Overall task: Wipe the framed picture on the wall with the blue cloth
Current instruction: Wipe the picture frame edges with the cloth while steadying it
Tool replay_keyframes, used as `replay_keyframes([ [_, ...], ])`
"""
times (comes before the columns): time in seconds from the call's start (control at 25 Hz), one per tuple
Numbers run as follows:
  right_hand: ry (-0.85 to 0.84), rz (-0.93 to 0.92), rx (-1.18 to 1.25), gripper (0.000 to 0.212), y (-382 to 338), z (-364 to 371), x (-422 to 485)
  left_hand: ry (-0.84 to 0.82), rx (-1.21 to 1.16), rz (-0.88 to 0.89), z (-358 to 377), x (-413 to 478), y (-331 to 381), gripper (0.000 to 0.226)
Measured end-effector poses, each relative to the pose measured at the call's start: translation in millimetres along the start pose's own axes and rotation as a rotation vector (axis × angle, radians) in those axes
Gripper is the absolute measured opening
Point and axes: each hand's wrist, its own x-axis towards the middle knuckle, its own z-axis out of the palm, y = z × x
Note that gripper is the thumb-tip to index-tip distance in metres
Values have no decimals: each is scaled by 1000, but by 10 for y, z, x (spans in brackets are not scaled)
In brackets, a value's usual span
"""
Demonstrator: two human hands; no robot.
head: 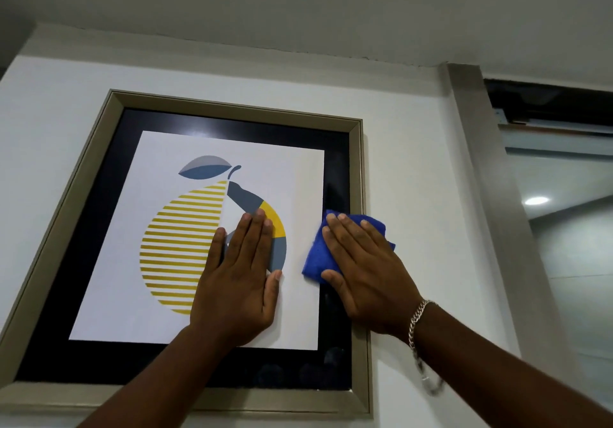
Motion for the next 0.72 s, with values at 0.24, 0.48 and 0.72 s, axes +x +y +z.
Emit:
replay_keyframes([
  [0.24,50,135,-17,68,348,-154,849,10,5,-5,9,-19,1,73],
  [0.48,20,78,-22,64,37,-26,210,26,-7,-8,6,-8,11,72],
  [0.72,38,160,-31,70,340,-110,866,25,-4,-7,15,-23,4,73],
])
